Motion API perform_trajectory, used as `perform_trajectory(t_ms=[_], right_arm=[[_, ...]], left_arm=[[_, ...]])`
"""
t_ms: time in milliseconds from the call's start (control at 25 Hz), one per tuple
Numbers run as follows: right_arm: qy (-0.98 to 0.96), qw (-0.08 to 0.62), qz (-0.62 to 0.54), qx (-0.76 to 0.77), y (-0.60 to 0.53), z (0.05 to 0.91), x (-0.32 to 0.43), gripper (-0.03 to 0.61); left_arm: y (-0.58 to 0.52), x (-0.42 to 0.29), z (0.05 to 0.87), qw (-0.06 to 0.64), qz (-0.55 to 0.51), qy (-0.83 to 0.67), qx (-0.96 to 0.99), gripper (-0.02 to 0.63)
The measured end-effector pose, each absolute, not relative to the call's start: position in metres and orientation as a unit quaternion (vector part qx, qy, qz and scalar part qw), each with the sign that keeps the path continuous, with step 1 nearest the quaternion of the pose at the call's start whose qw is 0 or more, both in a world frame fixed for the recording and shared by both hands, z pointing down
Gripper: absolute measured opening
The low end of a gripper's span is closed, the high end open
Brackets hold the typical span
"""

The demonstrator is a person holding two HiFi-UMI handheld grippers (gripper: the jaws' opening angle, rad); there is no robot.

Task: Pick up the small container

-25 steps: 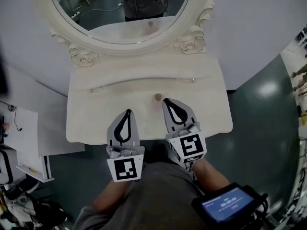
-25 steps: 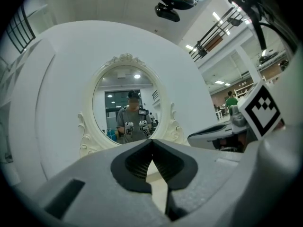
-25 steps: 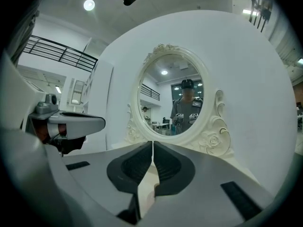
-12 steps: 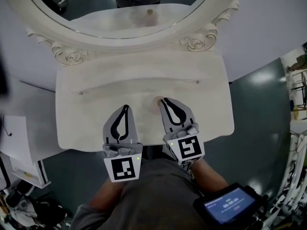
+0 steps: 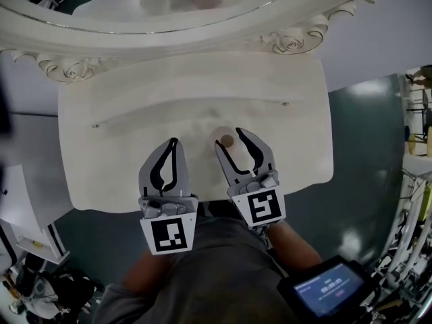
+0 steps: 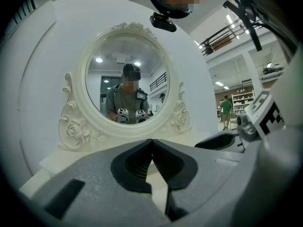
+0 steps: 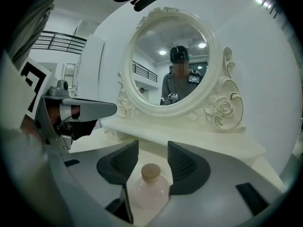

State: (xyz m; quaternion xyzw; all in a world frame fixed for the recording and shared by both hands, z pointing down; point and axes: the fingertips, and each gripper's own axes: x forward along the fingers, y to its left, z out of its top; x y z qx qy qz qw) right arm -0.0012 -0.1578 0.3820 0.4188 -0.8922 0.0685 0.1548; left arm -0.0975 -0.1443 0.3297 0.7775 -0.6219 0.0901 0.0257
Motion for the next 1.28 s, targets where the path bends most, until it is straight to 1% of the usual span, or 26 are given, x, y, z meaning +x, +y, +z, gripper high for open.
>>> perform_trajectory(t_ms=[320,600,1200,1280], right_arm=[[-0.882,0.189,0.074,0.425,-0.156,0.425,-0.003,0.181],[-0.873,0.204,0.075,0.436,-0.156,0.447,-0.003,0.181],[-0.872,0.182,0.079,0.447,-0.158,0.450,-0.006,0.181],[-0.872,0.183,0.076,0.447,-0.158,0.450,-0.007,0.173]], left_arm=[[-0.153,-0.108,0.369,0.060,0.110,-0.623,0.772,0.011],[-0.154,-0.109,0.397,0.082,0.128,-0.614,0.775,0.011],[-0.159,-0.106,0.418,0.097,0.141,-0.596,0.785,0.011],[-0.160,-0.106,0.418,0.096,0.139,-0.595,0.786,0.011]])
